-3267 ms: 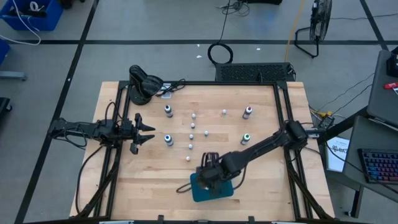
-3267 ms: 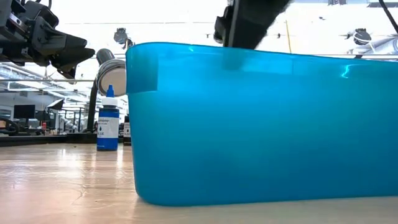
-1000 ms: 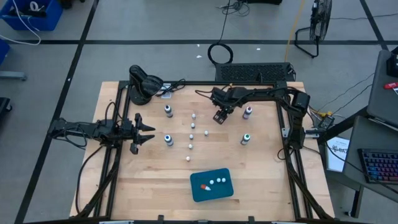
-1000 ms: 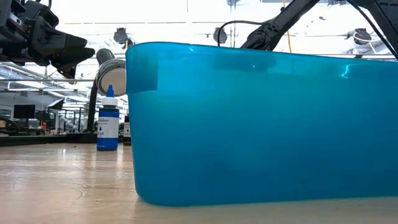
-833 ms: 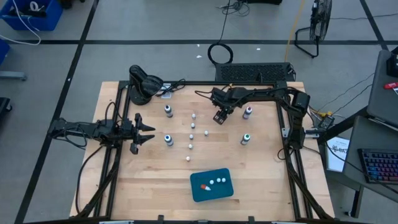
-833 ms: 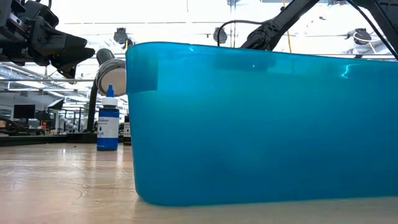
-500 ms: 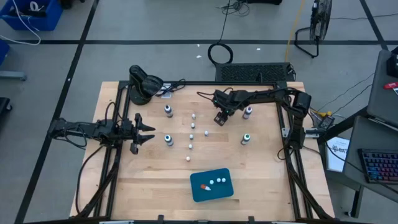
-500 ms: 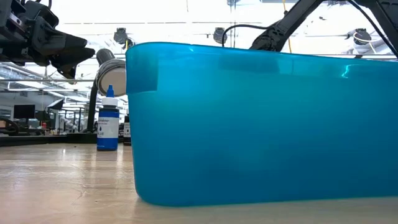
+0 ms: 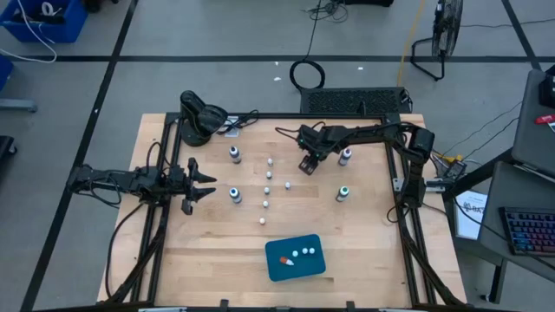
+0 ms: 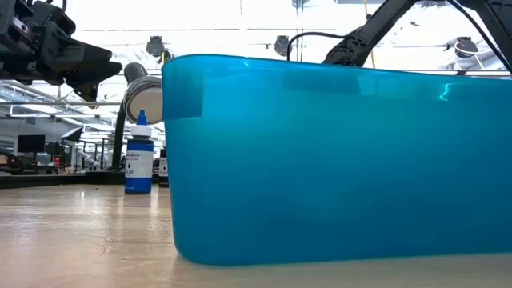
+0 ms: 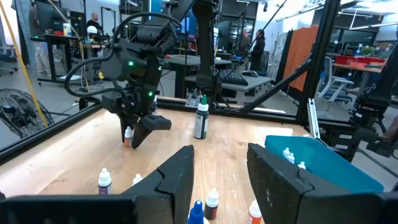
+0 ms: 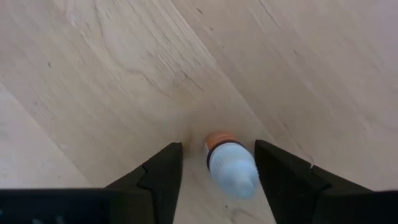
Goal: Pick & Place food coloring
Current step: Put the small orange coloring bottle into the blue bin
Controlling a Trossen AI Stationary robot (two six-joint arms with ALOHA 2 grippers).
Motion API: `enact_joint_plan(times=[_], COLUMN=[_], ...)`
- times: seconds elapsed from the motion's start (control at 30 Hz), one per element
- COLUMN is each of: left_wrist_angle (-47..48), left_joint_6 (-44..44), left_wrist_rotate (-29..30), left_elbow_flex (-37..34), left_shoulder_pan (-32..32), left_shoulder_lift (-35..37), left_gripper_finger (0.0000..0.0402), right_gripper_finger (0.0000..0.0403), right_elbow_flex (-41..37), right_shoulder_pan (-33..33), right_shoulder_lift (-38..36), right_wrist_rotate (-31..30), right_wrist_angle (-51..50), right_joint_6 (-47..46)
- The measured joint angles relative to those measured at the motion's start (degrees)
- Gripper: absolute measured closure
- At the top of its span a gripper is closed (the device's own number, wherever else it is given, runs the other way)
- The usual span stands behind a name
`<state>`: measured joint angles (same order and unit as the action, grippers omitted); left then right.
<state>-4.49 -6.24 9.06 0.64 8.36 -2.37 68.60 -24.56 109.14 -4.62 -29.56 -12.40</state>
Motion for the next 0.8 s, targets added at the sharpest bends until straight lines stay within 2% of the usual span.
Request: enact_joint_plan(times=[0.23,0.5,0.63,0.8], left_wrist_angle=[0.0,0.0,0.0,0.0], left_joint_6=[0.0,0.0,0.0,0.0], left_wrist_rotate=[0.0,0.0,0.0,0.0], left_elbow_flex=[0.0,0.0,0.0,0.0], left_shoulder_pan=[0.0,0.0,0.0,0.0], left_shoulder_lift=[0.0,0.0,0.0,0.0], left_gripper_finger=[0.0249,0.0249,0.0249,0.0249], right_gripper_finger=[0.035,0.0352,0.0352,0.0352], right_elbow_flex=[-0.4,-0.3,-0.2,3.5], right_shoulder_pan=[1.8,12.3,22.8,36.9], right_shoulder_lift=[-2.3,-11.0,-15.0,-15.3], right_wrist_rotate=[-0.4,-1.4,-1.4,-4.6], right_wrist_angle=[3.9,6.1,7.8,11.3], right_joint_6=[6.9,6.4,3.3,-1.5])
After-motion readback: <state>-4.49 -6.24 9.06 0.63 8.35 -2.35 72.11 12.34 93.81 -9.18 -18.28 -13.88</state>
